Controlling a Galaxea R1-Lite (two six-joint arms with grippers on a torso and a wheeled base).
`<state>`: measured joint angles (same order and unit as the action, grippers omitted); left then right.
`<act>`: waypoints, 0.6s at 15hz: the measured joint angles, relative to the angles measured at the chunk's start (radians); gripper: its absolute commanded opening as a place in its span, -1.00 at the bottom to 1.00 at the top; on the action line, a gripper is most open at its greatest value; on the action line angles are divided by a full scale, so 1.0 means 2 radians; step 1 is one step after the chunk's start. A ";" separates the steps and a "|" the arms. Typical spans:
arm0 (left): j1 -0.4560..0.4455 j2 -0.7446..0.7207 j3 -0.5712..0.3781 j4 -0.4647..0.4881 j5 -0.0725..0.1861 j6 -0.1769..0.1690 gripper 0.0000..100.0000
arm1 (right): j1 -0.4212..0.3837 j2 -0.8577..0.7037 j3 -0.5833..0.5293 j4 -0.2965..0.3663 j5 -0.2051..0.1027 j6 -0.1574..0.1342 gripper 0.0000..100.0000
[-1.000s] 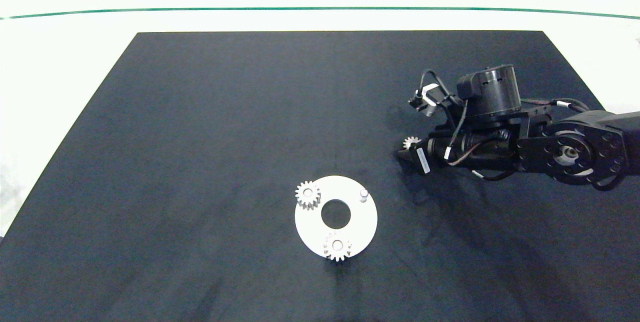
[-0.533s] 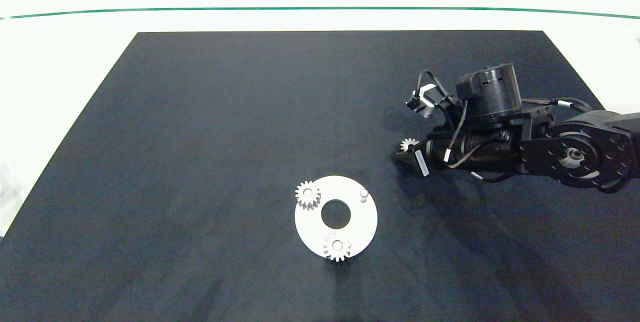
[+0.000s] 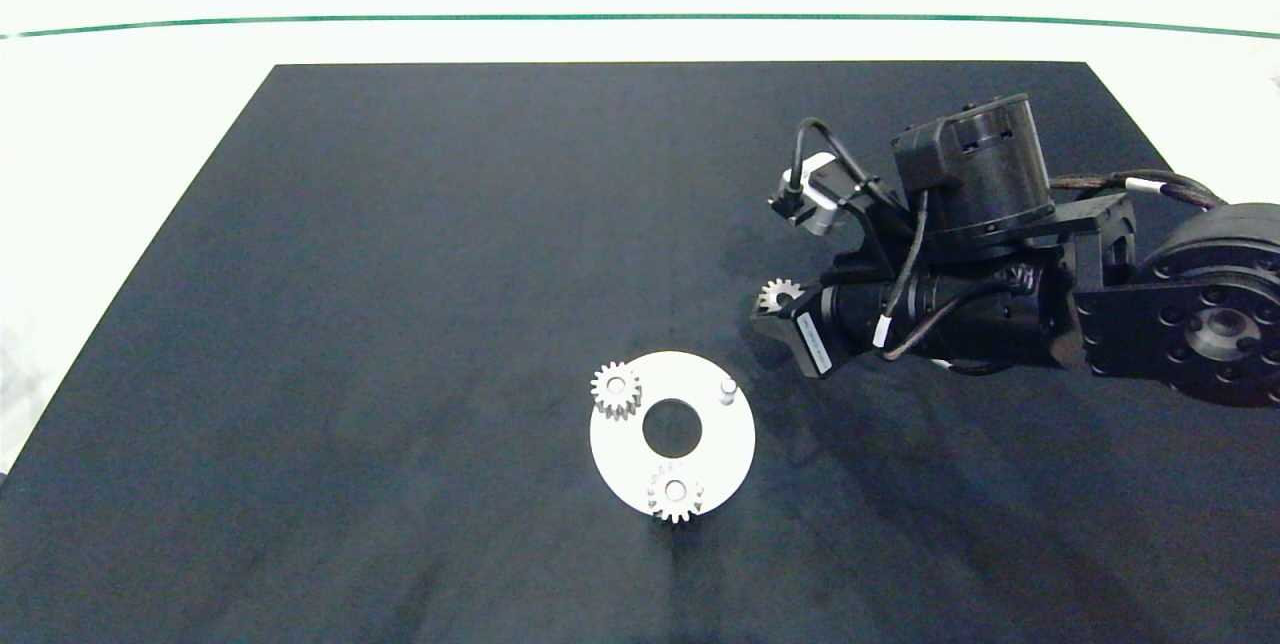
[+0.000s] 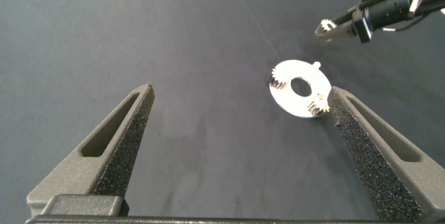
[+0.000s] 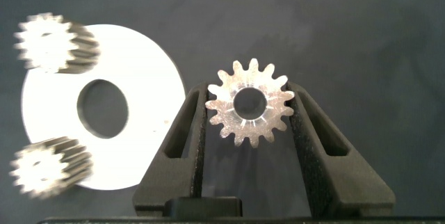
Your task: Install three planetary gears onto the carrier pins
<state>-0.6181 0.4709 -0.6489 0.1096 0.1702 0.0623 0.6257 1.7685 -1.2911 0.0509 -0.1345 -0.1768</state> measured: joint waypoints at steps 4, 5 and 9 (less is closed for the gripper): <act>0.000 -0.001 0.000 0.001 0.000 0.000 1.00 | 0.028 -0.001 0.004 0.017 -0.002 0.024 -0.50; 0.000 -0.001 0.000 0.001 0.000 0.000 1.00 | 0.035 -0.001 0.004 0.022 -0.002 0.029 -0.50; 0.000 -0.001 0.000 0.001 0.000 0.000 1.00 | 0.059 0.005 0.012 0.023 -0.006 0.033 -0.50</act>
<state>-0.6181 0.4679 -0.6489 0.1115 0.1702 0.0623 0.7440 1.7785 -1.2662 0.0966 -0.1466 -0.1104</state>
